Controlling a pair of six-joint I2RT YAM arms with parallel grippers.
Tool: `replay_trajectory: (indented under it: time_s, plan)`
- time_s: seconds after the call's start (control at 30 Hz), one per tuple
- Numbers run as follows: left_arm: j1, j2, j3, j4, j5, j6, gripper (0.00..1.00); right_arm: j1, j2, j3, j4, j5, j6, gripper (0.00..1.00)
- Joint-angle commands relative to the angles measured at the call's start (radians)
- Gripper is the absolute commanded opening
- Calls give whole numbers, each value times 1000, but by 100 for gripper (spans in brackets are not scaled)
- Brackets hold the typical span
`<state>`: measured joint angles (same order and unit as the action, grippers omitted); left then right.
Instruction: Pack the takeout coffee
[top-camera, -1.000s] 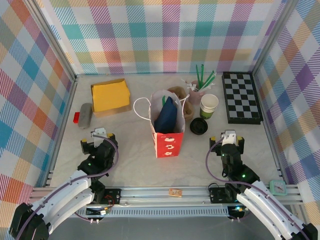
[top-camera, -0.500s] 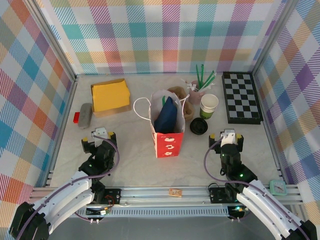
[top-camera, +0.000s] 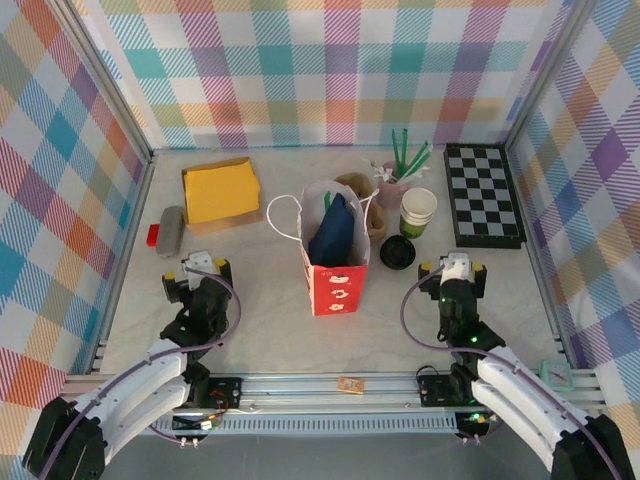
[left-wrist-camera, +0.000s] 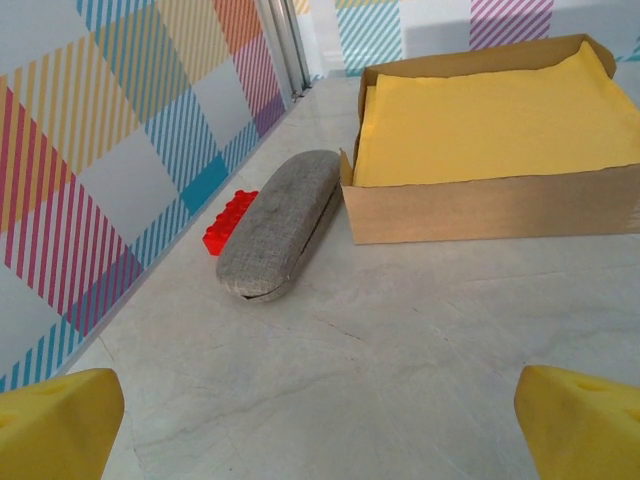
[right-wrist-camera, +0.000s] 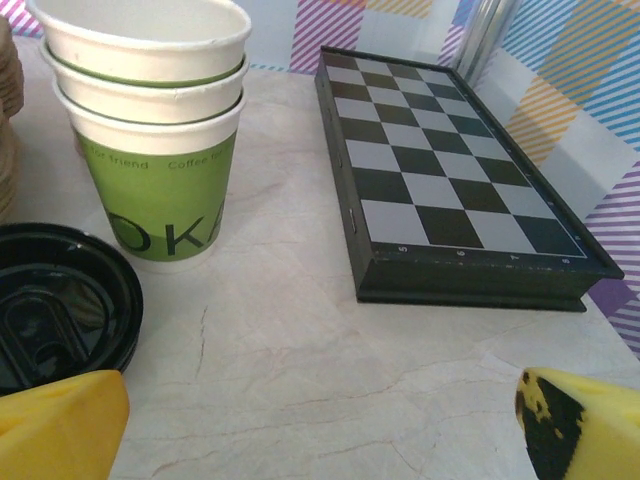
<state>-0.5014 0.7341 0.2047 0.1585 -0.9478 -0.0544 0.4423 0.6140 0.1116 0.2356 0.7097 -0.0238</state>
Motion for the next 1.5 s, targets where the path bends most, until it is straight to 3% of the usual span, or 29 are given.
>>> replay_trajectory:
  time_s: [0.0, 0.67, 1.47]
  plan:
    - [26, 19, -8, 75, 27, 11, 100, -30, 3, -4, 91, -50, -2, 99]
    - [96, 208, 1, 306, 102, 47, 100, -166, 239, 15, 316, -192, -5, 99]
    - [191, 357, -5, 532, 228, 84, 100, -202, 453, 26, 583, -281, -37, 99]
